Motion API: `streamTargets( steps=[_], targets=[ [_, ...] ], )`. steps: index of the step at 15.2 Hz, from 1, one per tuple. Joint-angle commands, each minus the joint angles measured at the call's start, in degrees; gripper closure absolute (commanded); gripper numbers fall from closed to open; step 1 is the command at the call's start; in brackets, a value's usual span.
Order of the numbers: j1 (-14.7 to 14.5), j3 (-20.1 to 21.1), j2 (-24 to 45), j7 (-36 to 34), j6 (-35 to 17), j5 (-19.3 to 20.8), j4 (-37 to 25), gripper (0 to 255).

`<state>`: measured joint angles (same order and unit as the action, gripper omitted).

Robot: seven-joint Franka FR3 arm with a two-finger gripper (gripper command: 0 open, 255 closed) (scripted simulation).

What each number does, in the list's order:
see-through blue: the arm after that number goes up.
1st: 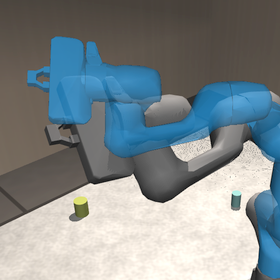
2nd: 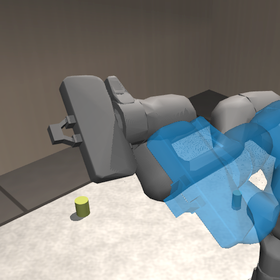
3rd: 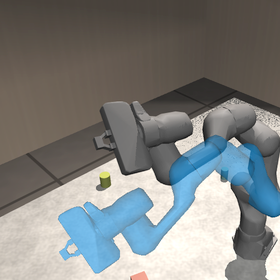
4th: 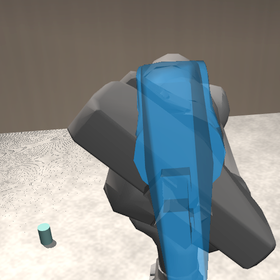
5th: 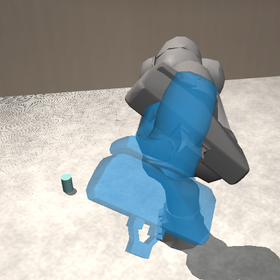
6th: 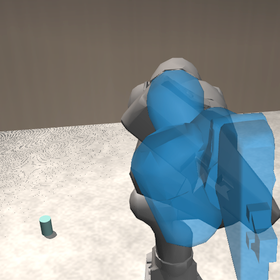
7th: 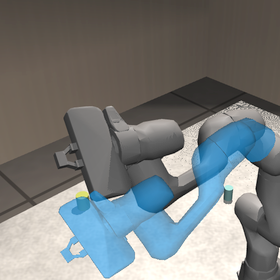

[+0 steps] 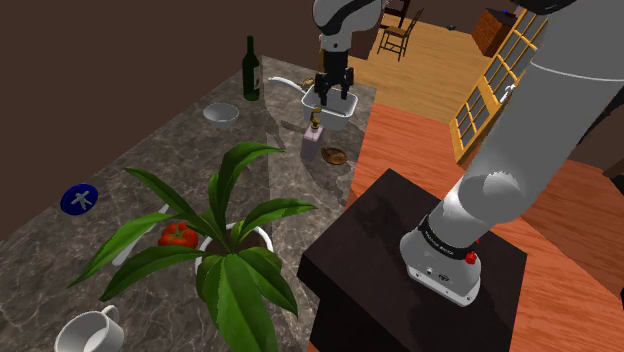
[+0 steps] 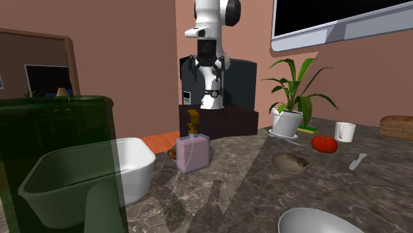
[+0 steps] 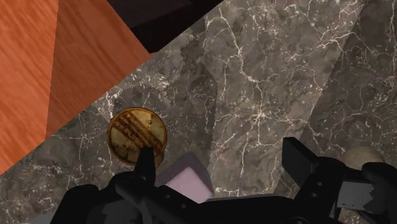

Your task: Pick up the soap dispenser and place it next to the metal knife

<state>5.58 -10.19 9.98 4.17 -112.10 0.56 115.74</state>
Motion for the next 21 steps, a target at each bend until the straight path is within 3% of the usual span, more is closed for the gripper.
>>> streamTargets(
  steps=[1, 7, 13, 21],
  targets=[
    [0.6, -0.1, 4.9, 0.8, -0.3, -1.1, -4.3, 0],
    [3.1, 0.0, 19.1, 2.8, 0.4, -3.9, -18.4, 0],
    [6.2, 0.6, 34.2, 3.7, 4.2, -6.0, -36.6, 0],
    [6.2, 0.9, 35.5, 3.9, -1.0, -6.3, -32.7, 0]
  ],
)
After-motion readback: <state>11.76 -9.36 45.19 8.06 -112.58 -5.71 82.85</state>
